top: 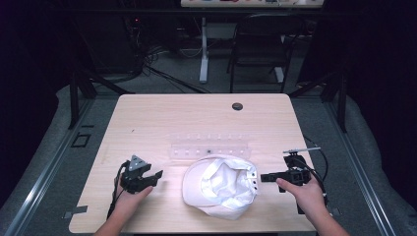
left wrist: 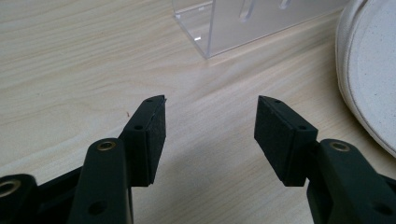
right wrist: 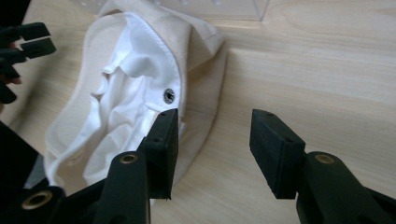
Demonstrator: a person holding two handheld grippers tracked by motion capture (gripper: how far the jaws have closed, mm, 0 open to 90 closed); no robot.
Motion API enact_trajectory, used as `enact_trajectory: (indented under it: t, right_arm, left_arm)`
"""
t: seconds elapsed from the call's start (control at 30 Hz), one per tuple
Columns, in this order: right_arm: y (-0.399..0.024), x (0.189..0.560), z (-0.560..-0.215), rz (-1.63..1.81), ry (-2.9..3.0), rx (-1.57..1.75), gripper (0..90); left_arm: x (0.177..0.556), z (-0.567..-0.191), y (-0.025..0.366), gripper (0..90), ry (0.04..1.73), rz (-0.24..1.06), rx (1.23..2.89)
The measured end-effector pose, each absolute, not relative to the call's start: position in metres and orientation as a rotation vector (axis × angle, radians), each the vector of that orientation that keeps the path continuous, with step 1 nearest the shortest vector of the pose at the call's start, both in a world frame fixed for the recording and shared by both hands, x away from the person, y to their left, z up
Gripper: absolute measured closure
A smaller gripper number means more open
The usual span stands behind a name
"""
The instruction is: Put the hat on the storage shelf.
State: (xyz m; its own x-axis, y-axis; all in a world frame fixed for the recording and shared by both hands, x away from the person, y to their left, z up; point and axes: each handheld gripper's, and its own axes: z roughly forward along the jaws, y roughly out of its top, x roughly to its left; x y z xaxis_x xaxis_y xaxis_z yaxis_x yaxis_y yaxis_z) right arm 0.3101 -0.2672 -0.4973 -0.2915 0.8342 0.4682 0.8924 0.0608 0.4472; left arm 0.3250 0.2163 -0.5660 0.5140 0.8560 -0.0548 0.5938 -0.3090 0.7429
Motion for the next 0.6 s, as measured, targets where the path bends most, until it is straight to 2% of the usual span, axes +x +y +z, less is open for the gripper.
enact_trajectory:
  t: [0.6]
  right_arm:
    - [-0.235, 0.323, -0.502, -0.938, -2.137, -1.739, 51.0]
  left_arm:
    - [0.324, -0.563, 0.217, 43.6, 1.16, 0.488, 2.03]
